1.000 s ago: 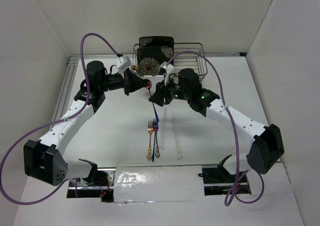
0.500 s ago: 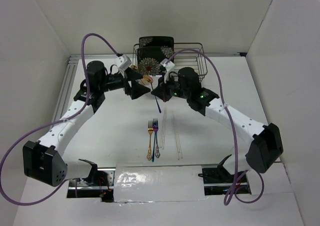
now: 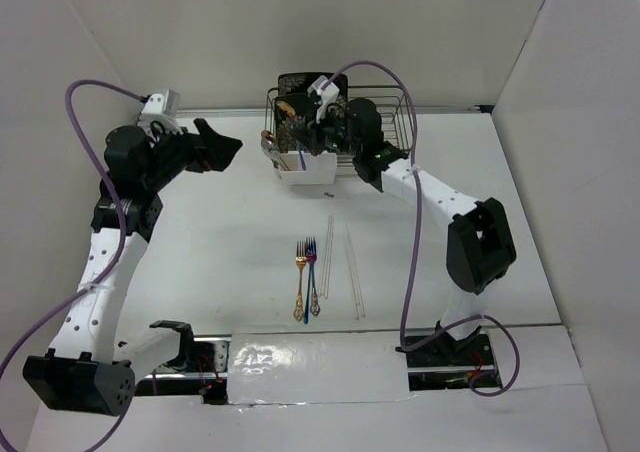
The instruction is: Sort the eating utensils into containers
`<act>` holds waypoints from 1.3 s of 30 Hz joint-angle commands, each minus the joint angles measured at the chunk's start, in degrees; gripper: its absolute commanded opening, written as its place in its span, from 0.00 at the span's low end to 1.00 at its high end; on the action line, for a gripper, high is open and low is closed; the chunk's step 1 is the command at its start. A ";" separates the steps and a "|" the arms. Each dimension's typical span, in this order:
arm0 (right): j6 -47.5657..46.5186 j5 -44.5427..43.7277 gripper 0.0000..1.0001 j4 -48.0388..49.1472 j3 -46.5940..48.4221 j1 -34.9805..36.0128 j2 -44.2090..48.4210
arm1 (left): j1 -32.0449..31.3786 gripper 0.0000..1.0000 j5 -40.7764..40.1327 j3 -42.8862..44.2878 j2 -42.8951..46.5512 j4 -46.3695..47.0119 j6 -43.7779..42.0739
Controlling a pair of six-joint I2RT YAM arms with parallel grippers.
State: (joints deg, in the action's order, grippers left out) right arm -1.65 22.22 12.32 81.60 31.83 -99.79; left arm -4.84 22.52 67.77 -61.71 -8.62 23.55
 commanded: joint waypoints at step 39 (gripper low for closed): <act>-3.89 4.85 0.45 10.89 6.20 0.16 -11.49 | 7.48 1.00 2.70 -11.17 5.38 6.86 -1.05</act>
State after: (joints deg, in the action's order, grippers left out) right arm -4.69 25.78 22.22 87.70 31.70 -113.49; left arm 2.24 24.71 55.88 -57.84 -5.30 23.90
